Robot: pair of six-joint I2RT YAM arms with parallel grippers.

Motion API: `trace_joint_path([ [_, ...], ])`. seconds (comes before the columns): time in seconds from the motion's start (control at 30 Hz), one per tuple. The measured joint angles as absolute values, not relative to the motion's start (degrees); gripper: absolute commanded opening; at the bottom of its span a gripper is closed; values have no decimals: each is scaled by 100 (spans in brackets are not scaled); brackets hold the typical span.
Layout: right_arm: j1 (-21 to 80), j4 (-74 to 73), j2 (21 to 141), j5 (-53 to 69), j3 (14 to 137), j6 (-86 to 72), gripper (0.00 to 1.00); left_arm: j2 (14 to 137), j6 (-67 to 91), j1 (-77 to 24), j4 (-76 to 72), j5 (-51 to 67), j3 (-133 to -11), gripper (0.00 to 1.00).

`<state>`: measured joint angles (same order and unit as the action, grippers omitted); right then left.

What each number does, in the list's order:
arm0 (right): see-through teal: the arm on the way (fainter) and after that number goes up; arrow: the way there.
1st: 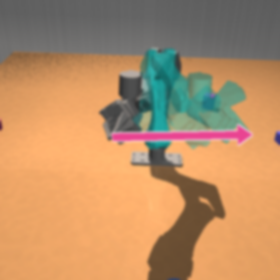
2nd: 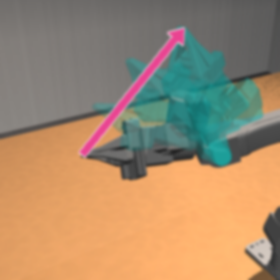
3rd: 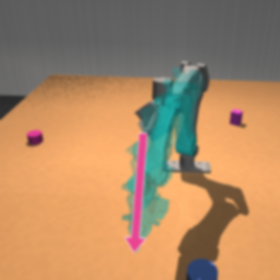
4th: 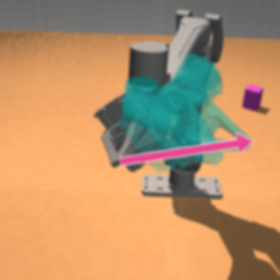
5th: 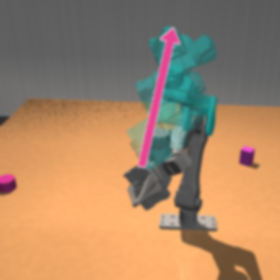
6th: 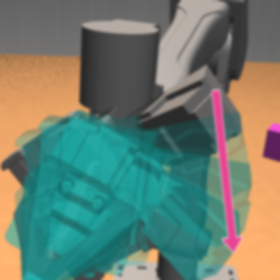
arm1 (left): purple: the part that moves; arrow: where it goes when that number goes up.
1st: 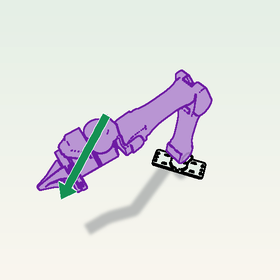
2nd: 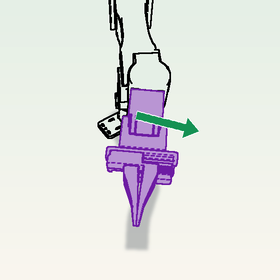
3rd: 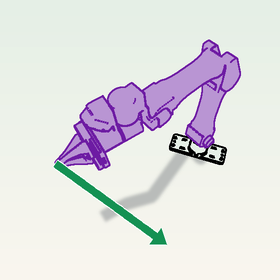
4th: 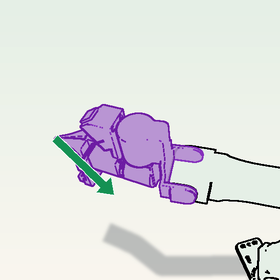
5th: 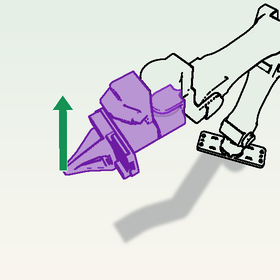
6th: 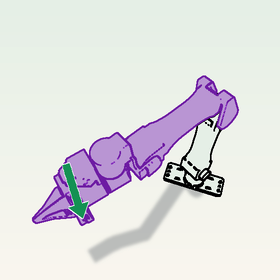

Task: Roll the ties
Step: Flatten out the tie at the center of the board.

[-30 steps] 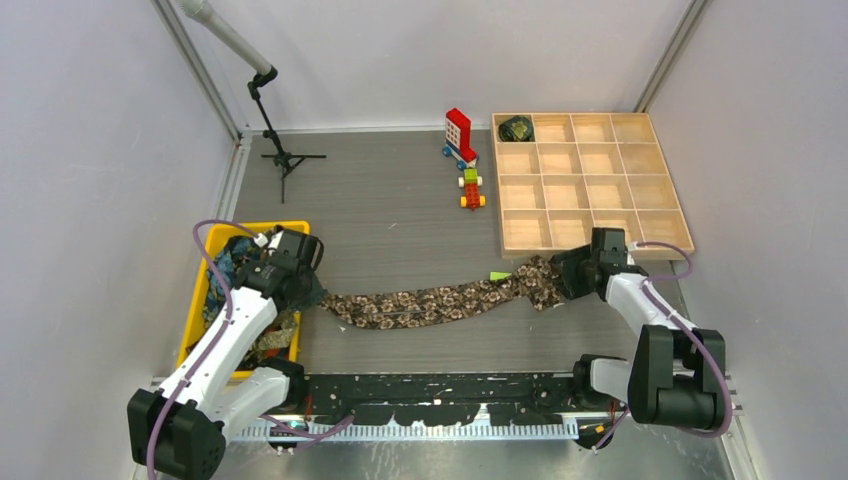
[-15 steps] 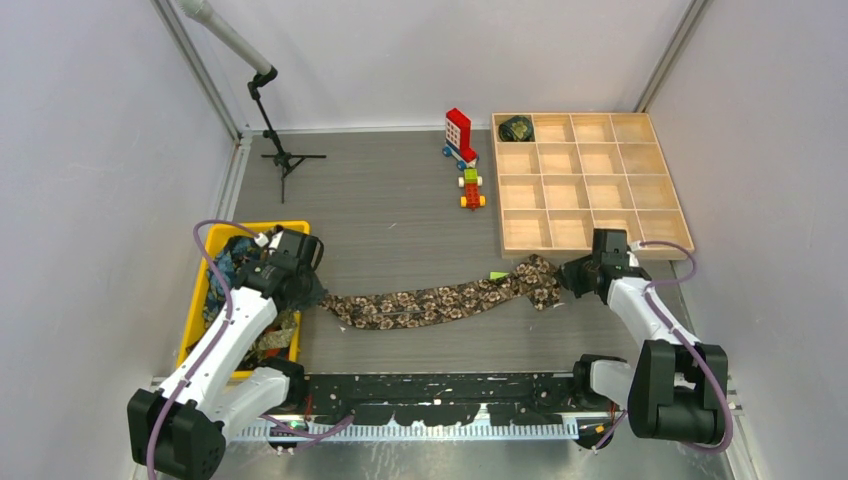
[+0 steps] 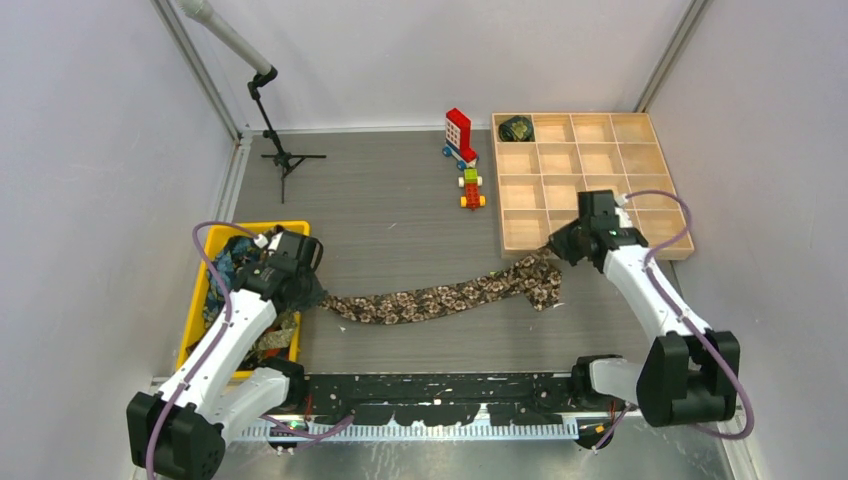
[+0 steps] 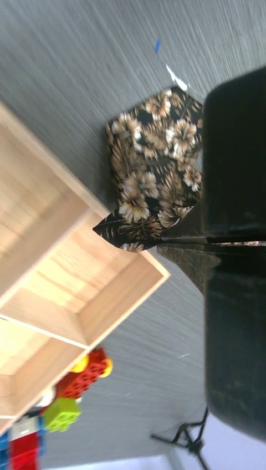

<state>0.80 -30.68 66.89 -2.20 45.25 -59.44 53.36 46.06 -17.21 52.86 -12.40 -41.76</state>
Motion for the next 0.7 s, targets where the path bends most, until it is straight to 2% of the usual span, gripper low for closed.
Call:
trace_joint_path([
  [0.23, 1645, -3402, 7614, -567, 5063, -6128, 2, 5297, 4606, -1721, 5275, -1240, -4174, 0],
  [0.27, 1831, -3487, 7738, -602, 5146, -6149, 15, 5284, 4606, -1721, 5275, -1243, -4174, 0],
  [0.33, 2134, -3660, 8005, -642, 5374, -6169, 46, 5258, 4606, -1721, 5275, -1243, -4174, 0],
  [0.4, 2292, -3822, 8217, -676, 5607, -6152, 63, 5251, 4606, -1721, 5275, -1240, -4174, 0],
  [0.53, 2290, -4112, 8294, -847, 5857, -5867, 76, 5251, 4606, -1721, 5273, -1240, -4174, 0],
  [0.7, 1876, -4230, 7789, -819, 5774, -5551, 76, 5251, 4606, -1721, 5258, -1243, -4174, 0],
])
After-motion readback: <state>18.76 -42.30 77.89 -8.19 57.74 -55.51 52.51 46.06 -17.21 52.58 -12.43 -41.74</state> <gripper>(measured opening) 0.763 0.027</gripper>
